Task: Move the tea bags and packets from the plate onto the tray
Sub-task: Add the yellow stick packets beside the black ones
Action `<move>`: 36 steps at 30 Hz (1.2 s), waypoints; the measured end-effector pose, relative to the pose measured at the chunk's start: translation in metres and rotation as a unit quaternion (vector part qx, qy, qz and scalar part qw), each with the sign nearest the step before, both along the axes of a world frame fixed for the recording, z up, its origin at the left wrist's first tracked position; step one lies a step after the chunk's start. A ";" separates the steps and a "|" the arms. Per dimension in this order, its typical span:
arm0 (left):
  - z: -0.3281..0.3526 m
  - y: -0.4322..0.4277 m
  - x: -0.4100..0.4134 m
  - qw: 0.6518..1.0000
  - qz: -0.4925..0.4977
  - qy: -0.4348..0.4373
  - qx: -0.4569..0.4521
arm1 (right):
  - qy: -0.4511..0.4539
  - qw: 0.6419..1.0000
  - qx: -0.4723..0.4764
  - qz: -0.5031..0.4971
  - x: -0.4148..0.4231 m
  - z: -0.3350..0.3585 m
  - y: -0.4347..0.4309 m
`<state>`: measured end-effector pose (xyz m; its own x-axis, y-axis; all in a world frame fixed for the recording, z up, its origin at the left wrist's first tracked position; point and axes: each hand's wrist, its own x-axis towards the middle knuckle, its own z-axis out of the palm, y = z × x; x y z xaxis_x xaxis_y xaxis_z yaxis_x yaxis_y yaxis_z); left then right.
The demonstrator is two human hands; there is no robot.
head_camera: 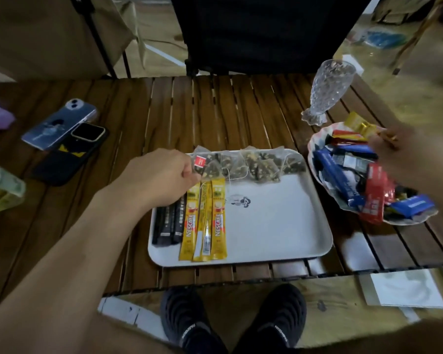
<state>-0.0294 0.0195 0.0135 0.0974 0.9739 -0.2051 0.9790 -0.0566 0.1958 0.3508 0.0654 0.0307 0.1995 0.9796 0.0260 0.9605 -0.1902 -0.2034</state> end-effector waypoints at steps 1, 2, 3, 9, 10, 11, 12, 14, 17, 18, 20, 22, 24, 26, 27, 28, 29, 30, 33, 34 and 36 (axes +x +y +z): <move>0.001 0.000 0.000 1.000 0.001 -0.006 -0.005 | 0.012 1.000 0.010 0.005 -0.003 0.002 -0.001; 0.001 0.000 -0.001 1.000 0.002 -0.012 -0.008 | 0.023 1.000 0.013 0.007 -0.006 0.003 -0.004; 0.002 0.000 -0.001 1.000 0.002 -0.016 -0.011 | 0.038 0.999 0.018 0.015 -0.011 0.006 -0.007; 0.003 0.000 -0.001 1.000 0.006 -0.019 -0.021 | 0.227 0.968 0.019 0.109 -0.061 0.020 -0.034; 0.003 0.000 -0.001 1.000 0.007 -0.017 -0.023 | 0.251 0.960 0.001 0.124 -0.069 0.022 -0.039; 0.004 0.000 -0.001 1.000 0.007 -0.017 -0.024 | 0.271 0.952 -0.029 0.141 -0.078 0.026 -0.045; 0.005 0.000 -0.002 0.999 0.008 -0.019 -0.025 | 0.284 0.943 -0.067 0.158 -0.085 0.026 -0.049; 0.005 0.000 -0.002 0.999 0.010 -0.021 -0.024 | 0.295 0.924 -0.152 0.190 -0.100 0.022 -0.057; 0.005 -0.001 -0.004 0.999 0.010 -0.024 -0.024 | 0.236 0.919 -0.219 0.227 -0.121 -0.003 -0.062; 0.006 -0.001 -0.004 0.999 0.010 -0.025 -0.025 | 0.227 0.919 -0.227 0.230 -0.127 -0.014 -0.063; 0.007 -0.002 -0.005 0.999 0.011 -0.026 -0.027 | 0.236 0.918 -0.230 0.220 -0.136 -0.033 -0.065; 0.007 -0.003 -0.006 0.999 0.015 -0.029 -0.031 | 0.257 0.916 -0.230 0.203 -0.145 -0.046 -0.065; 0.008 -0.004 -0.007 0.999 0.015 -0.028 -0.034 | 0.298 0.908 -0.233 0.178 -0.152 -0.054 -0.065; 0.008 -0.004 -0.008 0.999 0.014 -0.029 -0.033 | 0.326 0.903 -0.232 0.155 -0.158 -0.058 -0.065; 0.008 -0.005 -0.009 0.999 0.014 -0.031 -0.034 | 0.331 0.903 -0.230 0.148 -0.161 -0.059 -0.066; 0.008 -0.005 -0.009 0.999 0.014 -0.033 -0.035 | 0.332 0.905 -0.226 0.143 -0.162 -0.060 -0.067; 0.008 -0.005 -0.010 0.999 0.014 -0.035 -0.036 | 0.333 0.907 -0.219 0.139 -0.164 -0.061 -0.067; 0.008 -0.005 -0.010 0.999 0.014 -0.036 -0.035 | 0.338 0.908 -0.210 0.134 -0.165 -0.062 -0.068; 0.008 -0.005 -0.011 0.999 0.010 -0.037 -0.030 | 0.374 0.900 -0.193 0.116 -0.168 -0.063 -0.069; 0.008 -0.005 -0.011 0.999 0.010 -0.036 -0.031 | 0.383 0.898 -0.187 0.112 -0.169 -0.063 -0.070; 0.008 -0.005 -0.011 0.999 0.010 -0.035 -0.033 | 0.377 0.904 -0.164 0.115 -0.170 -0.063 -0.071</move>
